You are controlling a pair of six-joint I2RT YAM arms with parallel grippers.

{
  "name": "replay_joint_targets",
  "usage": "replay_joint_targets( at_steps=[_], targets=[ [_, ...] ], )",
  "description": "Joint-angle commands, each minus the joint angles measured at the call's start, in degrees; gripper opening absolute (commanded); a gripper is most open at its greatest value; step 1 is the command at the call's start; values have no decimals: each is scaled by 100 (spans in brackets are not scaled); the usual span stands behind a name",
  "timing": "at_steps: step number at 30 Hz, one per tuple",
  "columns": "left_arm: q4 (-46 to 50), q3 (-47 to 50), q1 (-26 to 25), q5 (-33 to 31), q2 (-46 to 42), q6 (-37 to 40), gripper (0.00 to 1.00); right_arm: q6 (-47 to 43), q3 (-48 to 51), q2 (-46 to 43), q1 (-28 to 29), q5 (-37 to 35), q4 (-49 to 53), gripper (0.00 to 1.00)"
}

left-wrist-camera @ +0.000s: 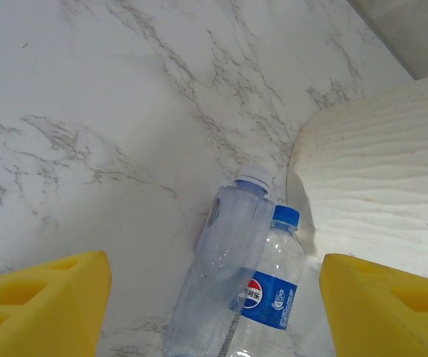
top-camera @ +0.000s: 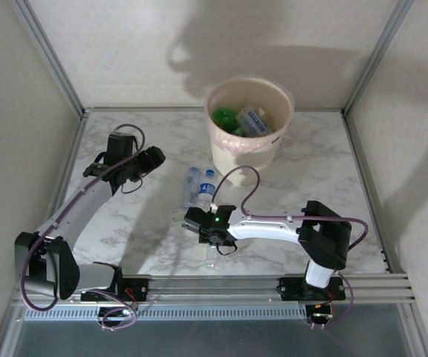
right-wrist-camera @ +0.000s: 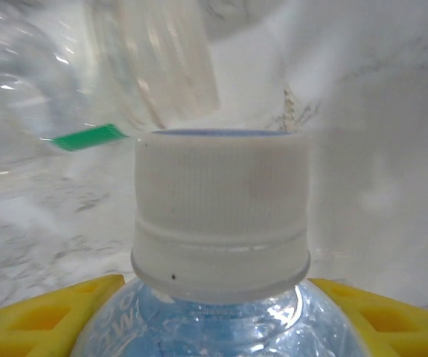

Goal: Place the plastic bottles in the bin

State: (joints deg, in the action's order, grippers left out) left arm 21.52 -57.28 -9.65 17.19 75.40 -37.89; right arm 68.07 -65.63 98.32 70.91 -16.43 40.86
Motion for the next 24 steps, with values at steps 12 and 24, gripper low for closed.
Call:
replay_joint_targets(
  at_steps=[12, 24],
  targets=[
    [-63, 26, 4, -220, 29, -164, 74, -1954, -3279, -1104, -345, -1522, 1141, 49],
    [319, -104, -2, -554, -284, -113, 75, -4073, -5446, -606, -2773, -907, 123, 51]
  ],
)
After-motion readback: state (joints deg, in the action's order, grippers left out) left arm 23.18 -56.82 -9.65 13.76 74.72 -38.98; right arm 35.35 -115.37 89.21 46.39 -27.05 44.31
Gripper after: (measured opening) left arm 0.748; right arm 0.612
